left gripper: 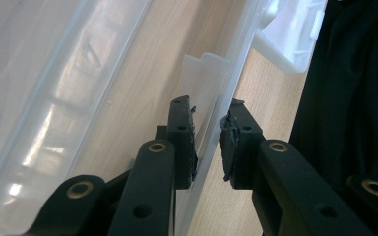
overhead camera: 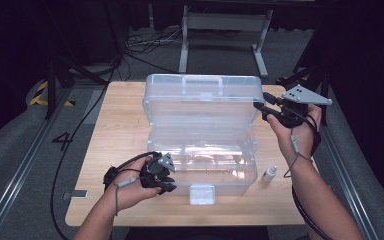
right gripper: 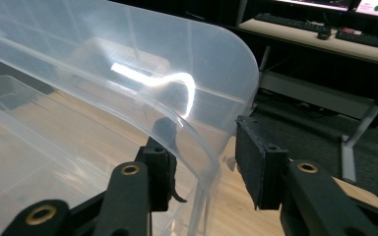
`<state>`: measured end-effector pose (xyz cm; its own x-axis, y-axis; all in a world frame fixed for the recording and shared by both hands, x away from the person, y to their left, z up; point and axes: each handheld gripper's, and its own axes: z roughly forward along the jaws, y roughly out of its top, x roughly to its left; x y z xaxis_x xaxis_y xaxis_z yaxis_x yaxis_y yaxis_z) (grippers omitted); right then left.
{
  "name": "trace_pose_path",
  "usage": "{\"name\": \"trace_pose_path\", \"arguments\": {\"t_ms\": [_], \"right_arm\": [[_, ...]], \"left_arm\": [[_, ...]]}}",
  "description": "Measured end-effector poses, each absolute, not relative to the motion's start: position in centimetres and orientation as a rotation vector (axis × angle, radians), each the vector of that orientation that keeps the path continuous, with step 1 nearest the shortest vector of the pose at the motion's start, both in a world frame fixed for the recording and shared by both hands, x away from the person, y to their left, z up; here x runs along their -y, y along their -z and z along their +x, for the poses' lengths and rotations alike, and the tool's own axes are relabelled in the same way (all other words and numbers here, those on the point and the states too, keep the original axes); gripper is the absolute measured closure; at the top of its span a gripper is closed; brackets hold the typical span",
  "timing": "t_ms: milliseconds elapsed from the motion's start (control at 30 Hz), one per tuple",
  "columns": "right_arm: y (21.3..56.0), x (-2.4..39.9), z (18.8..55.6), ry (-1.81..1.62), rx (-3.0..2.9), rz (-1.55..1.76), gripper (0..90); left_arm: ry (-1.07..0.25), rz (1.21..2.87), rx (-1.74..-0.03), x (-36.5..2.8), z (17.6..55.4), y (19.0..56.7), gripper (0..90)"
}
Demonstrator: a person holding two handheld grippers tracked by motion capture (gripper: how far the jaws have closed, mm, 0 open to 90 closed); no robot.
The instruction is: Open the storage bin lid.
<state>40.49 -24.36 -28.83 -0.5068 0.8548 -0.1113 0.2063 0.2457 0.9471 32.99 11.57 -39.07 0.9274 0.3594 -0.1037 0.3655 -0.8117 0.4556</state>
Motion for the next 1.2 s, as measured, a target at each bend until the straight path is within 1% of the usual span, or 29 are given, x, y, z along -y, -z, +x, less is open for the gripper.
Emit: {"name": "trace_pose_path", "arguments": {"t_ms": [33, 133, 167, 233, 267, 400, 1200], "right_arm": [[28.8, 24.4, 40.5, -1.281, -1.873, 0.968, 62.3], [28.8, 24.3, 40.4, -1.257, -1.86, 0.964, 68.2], [28.8, 24.3, 40.4, -1.257, -1.86, 0.964, 68.2], [28.5, 24.4, 40.3, -1.259, -1.846, 0.955, 75.1], [28.4, 24.5, 40.2, -1.26, -1.842, 0.952, 76.8], [28.2, 24.2, 40.5, -1.199, -1.844, 0.93, 79.9], [27.4, 23.8, 42.7, -1.124, -1.879, 0.942, 83.0]], "left_arm": [[0.017, 2.604, -0.521, -11.6, 33.0, 39.1, 76.4], [0.019, 2.602, -0.525, -11.6, 33.0, 39.1, 76.5], [0.019, 2.602, -0.525, -11.6, 33.0, 39.1, 76.5], [0.021, 2.599, -0.526, -11.6, 33.0, 39.1, 76.5], [0.02, 2.599, -0.526, -11.6, 33.0, 39.1, 76.5], [0.018, 2.599, -0.524, -11.6, 33.0, 39.1, 76.4], [0.021, 2.575, -0.532, -12.0, 32.9, 38.7, 75.3]]}}
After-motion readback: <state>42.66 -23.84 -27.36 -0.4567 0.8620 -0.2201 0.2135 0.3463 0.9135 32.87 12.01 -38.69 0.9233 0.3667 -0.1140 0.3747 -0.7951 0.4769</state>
